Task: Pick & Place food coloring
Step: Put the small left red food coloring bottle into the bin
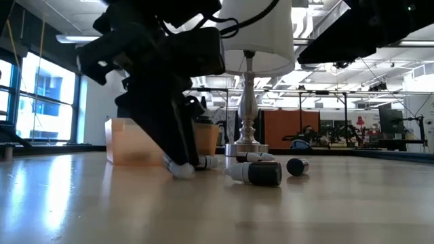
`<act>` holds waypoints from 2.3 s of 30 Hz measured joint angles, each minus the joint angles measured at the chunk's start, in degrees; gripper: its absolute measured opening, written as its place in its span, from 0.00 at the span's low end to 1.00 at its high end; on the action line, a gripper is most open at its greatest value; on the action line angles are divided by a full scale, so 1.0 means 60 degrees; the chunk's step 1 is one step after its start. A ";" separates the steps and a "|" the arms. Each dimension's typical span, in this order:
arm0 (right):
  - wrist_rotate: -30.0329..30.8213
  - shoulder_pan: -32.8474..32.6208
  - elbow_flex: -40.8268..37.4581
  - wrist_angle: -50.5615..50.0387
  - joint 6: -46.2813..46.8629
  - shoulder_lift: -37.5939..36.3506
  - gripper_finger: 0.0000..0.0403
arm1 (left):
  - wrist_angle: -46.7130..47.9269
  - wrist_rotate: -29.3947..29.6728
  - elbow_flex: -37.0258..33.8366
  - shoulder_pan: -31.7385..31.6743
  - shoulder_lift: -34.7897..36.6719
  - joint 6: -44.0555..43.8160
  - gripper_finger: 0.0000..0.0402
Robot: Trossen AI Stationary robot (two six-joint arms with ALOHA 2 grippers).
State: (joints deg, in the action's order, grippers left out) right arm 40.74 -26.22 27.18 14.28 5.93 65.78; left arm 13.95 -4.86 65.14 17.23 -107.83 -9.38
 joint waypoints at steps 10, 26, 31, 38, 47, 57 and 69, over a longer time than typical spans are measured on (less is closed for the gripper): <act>-0.0333 0.0015 0.0004 0.0106 0.0087 0.0004 0.35 | 0.0187 -0.0027 -0.0018 0.0004 -0.0040 -0.0015 0.40; -0.0384 0.0015 0.0011 0.0239 0.0107 0.0011 0.35 | -0.0117 0.0195 0.0011 0.0007 -0.0274 -0.1909 0.40; -0.0388 0.0015 0.0011 0.0248 0.0109 0.0011 0.35 | -0.0055 0.0166 0.0011 0.0150 -0.0280 -0.0698 0.40; -0.0392 0.0015 0.0012 0.0244 0.0106 0.0011 0.35 | -0.0051 0.0910 0.0000 0.0302 -0.0291 -0.0551 0.39; -0.0395 0.0015 0.0014 0.0247 0.0102 0.0012 0.35 | 0.0059 0.0871 0.0043 0.0313 -0.0215 -0.1405 0.16; -0.0399 0.0018 0.0014 0.0245 0.0102 0.0015 0.35 | 0.5747 0.2554 0.3102 0.0409 -0.0211 -0.1725 0.13; -0.0705 0.0018 0.0022 0.0247 0.0504 0.0015 0.35 | 1.1229 0.7507 0.3907 0.0336 -0.0168 -0.4910 0.13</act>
State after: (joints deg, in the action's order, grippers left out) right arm 36.51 -26.11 27.31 15.76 8.96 65.87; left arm 81.33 40.19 88.58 19.25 -108.84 -38.84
